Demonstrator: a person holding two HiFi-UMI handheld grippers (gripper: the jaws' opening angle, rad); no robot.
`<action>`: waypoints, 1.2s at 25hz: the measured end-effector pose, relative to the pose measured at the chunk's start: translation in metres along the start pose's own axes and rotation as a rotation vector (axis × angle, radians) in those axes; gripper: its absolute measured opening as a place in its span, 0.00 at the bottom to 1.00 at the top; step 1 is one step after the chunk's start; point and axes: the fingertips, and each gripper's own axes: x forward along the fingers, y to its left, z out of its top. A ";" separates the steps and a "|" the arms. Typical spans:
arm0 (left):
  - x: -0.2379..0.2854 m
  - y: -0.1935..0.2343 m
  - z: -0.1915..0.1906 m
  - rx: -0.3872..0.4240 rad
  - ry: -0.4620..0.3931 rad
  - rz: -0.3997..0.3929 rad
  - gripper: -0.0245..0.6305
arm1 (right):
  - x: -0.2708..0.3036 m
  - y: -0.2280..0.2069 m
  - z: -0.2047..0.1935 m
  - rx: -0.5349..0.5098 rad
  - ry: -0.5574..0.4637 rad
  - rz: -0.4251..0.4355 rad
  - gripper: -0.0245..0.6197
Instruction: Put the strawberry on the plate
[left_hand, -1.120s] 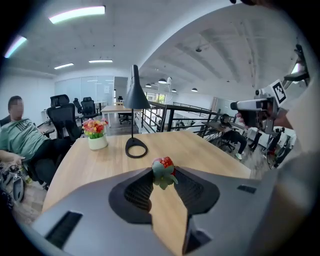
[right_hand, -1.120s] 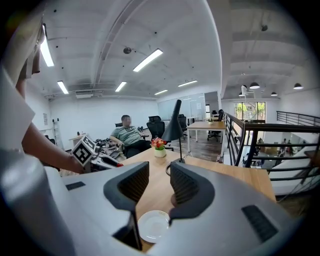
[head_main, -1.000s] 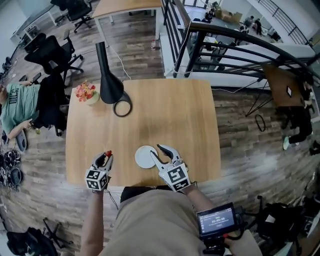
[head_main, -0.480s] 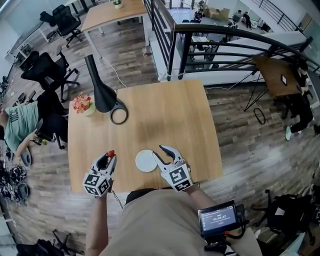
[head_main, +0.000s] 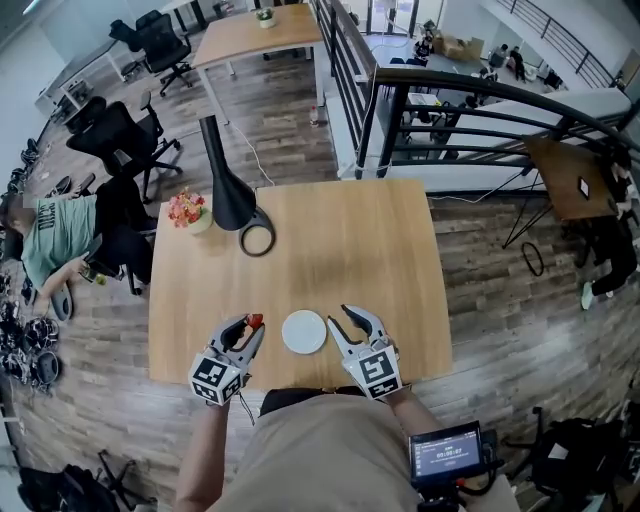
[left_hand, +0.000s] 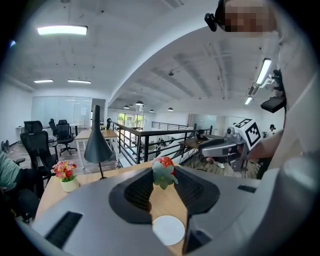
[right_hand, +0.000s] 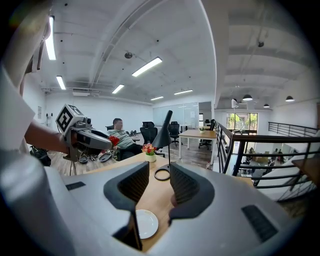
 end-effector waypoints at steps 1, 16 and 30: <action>0.002 -0.004 -0.003 0.008 0.008 -0.007 0.25 | -0.003 -0.001 -0.001 0.001 -0.001 -0.002 0.25; 0.007 -0.019 -0.049 -0.038 0.108 -0.041 0.25 | -0.003 0.005 -0.025 0.059 0.035 0.019 0.25; 0.031 -0.031 -0.101 0.126 0.339 -0.122 0.25 | 0.025 0.021 -0.014 0.090 0.043 0.071 0.25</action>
